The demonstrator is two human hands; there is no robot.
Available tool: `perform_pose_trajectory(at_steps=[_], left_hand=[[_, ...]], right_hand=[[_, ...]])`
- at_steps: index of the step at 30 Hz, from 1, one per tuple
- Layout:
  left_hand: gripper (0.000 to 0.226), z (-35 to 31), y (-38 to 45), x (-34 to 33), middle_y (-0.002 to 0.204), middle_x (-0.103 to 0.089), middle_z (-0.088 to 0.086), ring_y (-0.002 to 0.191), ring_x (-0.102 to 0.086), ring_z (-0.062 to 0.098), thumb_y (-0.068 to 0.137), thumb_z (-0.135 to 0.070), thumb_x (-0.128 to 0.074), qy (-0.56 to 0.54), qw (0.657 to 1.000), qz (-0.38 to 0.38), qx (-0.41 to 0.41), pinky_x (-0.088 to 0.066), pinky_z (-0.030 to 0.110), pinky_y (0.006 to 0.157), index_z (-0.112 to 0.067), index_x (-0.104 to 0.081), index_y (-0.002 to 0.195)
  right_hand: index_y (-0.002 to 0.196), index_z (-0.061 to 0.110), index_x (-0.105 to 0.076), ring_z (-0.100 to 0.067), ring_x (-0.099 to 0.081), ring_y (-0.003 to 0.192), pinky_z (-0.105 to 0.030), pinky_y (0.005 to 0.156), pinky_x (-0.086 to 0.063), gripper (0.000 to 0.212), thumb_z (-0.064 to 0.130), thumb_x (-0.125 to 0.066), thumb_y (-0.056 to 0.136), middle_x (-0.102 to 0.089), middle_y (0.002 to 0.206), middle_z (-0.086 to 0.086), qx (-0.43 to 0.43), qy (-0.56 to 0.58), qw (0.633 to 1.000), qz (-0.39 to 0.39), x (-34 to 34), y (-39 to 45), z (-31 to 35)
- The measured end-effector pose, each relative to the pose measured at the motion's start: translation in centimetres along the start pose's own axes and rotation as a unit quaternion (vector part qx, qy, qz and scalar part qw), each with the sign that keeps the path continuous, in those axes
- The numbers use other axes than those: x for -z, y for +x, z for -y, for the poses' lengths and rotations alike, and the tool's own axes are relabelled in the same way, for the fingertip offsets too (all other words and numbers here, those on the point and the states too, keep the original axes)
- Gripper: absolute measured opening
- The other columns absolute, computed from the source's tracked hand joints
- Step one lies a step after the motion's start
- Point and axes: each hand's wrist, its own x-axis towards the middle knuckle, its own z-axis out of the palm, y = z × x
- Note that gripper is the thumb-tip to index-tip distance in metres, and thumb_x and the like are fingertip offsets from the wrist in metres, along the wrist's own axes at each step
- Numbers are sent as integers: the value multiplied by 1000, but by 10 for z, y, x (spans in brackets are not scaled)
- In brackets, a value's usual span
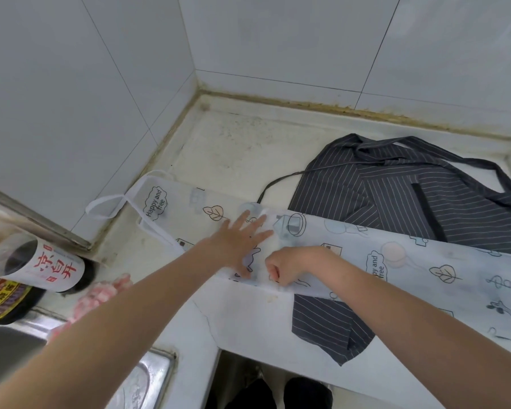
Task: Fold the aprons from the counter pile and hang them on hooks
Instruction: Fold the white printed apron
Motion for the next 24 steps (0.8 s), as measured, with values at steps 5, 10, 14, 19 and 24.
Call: perform_pose_trajectory(at_steps=[5, 10, 14, 19, 24], left_hand=[[120, 7, 20, -4, 148, 39, 6, 138, 26, 41, 73, -58, -69, -41, 995, 89, 27, -8, 65, 110, -30, 22, 146], [126, 13, 18, -7, 150, 36, 7, 138, 26, 39, 68, -56, -75, -102, 991, 79, 31, -10, 61, 111, -37, 24, 144], [135, 50, 8, -9, 151, 31, 14, 141, 19, 39, 59, -63, -77, -171, 968, 76, 169, -14, 61, 109, -35, 23, 145], [139, 99, -3, -17, 150, 26, 22, 142, 5, 44, 54, -72, -73, -153, 937, 140, 280, -20, 59, 111, -33, 27, 144], [118, 65, 17, 11, 156, 15, 14, 141, -2, 44, 73, -52, -72, -121, 972, 57, 192, -24, 53, 110, -20, 12, 149]], right_hand=[[116, 16, -46, -24, -45, 109, -34, 84, -42, 37, 17, -61, 83, -44, 116, -1, 40, -24, 980, -192, 3, -3, -10], [148, 25, 19, -36, 22, 141, -62, 109, 8, 121, 69, -63, 71, 28, 154, 3, -81, -75, 976, -187, -11, -9, -41], [143, 28, 30, -41, 32, 135, -65, 105, 12, 133, 74, -65, 63, 40, 148, -5, -124, -51, 980, -148, -8, -10, -50], [143, 25, 31, -42, 32, 135, -66, 106, 11, 133, 73, -65, 64, 41, 147, -7, -134, -53, 981, -131, -4, -11, -45], [144, 23, 29, -45, 28, 136, -67, 106, 7, 134, 72, -66, 63, 39, 148, -10, -143, -68, 981, -116, 1, -11, -41]])
